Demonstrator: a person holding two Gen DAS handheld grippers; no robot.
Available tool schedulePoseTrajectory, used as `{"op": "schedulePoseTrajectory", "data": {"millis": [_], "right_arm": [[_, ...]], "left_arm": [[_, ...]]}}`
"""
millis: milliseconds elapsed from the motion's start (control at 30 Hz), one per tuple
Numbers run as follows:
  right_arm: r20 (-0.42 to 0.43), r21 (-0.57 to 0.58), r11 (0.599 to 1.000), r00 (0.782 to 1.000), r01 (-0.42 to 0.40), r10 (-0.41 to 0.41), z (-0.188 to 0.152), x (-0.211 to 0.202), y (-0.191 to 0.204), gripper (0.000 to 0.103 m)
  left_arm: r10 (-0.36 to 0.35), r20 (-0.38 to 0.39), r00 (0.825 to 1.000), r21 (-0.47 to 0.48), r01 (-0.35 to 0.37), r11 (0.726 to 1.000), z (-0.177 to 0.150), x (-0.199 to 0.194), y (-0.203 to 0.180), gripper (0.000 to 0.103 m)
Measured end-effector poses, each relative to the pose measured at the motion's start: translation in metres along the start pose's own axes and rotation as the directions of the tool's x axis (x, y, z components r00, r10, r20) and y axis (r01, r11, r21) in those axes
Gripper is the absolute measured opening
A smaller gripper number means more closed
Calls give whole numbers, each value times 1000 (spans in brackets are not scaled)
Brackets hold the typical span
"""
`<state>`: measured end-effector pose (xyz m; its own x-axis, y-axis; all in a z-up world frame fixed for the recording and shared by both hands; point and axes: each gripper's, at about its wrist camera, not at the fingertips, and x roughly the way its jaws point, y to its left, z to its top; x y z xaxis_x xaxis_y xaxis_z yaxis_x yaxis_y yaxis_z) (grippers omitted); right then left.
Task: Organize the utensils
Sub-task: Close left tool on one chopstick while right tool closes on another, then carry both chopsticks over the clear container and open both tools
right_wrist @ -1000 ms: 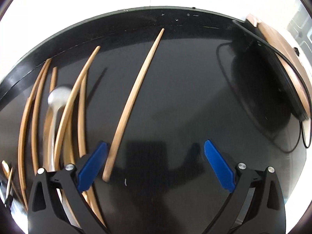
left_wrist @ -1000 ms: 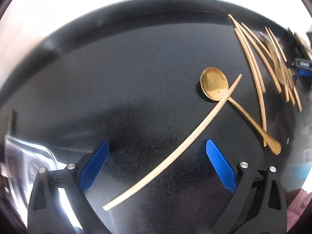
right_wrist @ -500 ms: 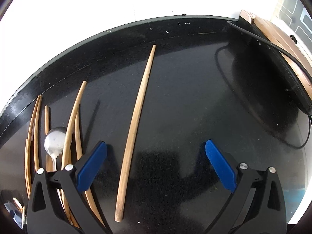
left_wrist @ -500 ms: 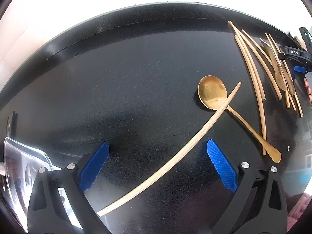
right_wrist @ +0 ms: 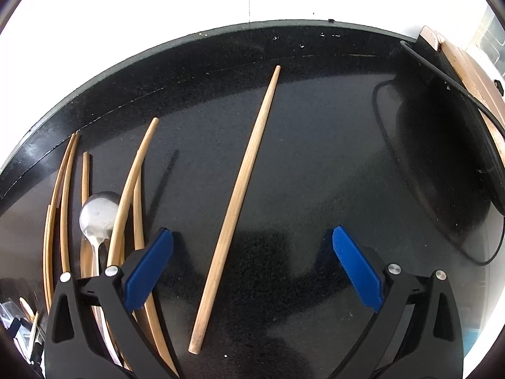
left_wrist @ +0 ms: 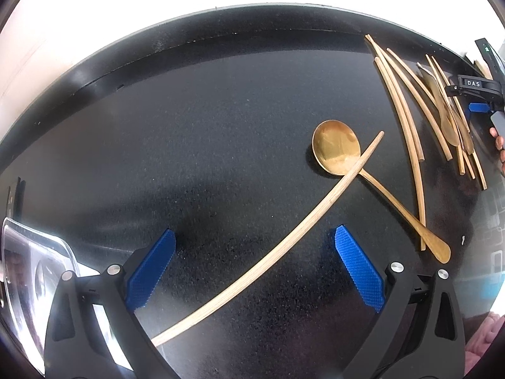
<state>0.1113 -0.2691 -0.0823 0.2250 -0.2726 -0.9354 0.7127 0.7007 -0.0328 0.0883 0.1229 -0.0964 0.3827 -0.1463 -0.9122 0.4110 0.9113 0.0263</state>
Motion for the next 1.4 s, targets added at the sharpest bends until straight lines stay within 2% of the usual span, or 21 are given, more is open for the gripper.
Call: {"op": "schedulePoseTrajectory", "data": {"millis": [400, 433, 467, 500, 533, 567, 633, 767, 933, 1167, 1400], "right_arm": [[-3, -14, 1000, 1000, -7, 7, 2, 1, -2, 98], [-3, -17, 1000, 1000, -8, 8, 2, 2, -2, 98], [-6, -20, 1000, 1000, -10, 10, 1, 2, -2, 97], [-3, -31, 999, 1000, -18, 18, 1, 0, -2, 82], [36, -53, 998, 999, -22, 24, 1, -7, 1, 54], [44, -63, 998, 999, -27, 30, 1, -12, 2, 7], [33, -33, 998, 998, -53, 55, -1, -10, -2, 7], [11, -1, 994, 994, -111, 111, -15, -11, -7, 7], [54, 25, 981, 980, -191, 190, -43, -41, -11, 7], [77, 28, 938, 936, -346, 343, -81, -87, 17, 7], [59, -94, 885, 884, -457, 463, -114, -128, 84, 7]], "left_arm": [[0, 14, 1000, 2, 0, 1000, -2, -1, 1, 98], [-8, -1, 1000, 10, 8, 1000, -1, -1, 1, 98], [-15, -19, 1000, 26, 15, 1000, 0, -1, 0, 94], [-24, -6, 1000, 38, 24, 999, 0, -5, -2, 34], [-7, 52, 999, 64, 4, 998, 1, -13, -5, 8], [22, 51, 998, 81, -27, 996, 2, -12, -9, 5], [-10, 45, 999, 82, 6, 997, 3, -10, -12, 5], [-61, 20, 998, 26, 60, 998, 4, -10, -7, 5], [-84, 51, 995, -12, 85, 996, 3, -24, 1, 5], [-116, 124, 985, -48, 123, 991, 11, -62, 6, 5], [-39, 186, 982, -73, 53, 996, 3, -116, 25, 5]]}}
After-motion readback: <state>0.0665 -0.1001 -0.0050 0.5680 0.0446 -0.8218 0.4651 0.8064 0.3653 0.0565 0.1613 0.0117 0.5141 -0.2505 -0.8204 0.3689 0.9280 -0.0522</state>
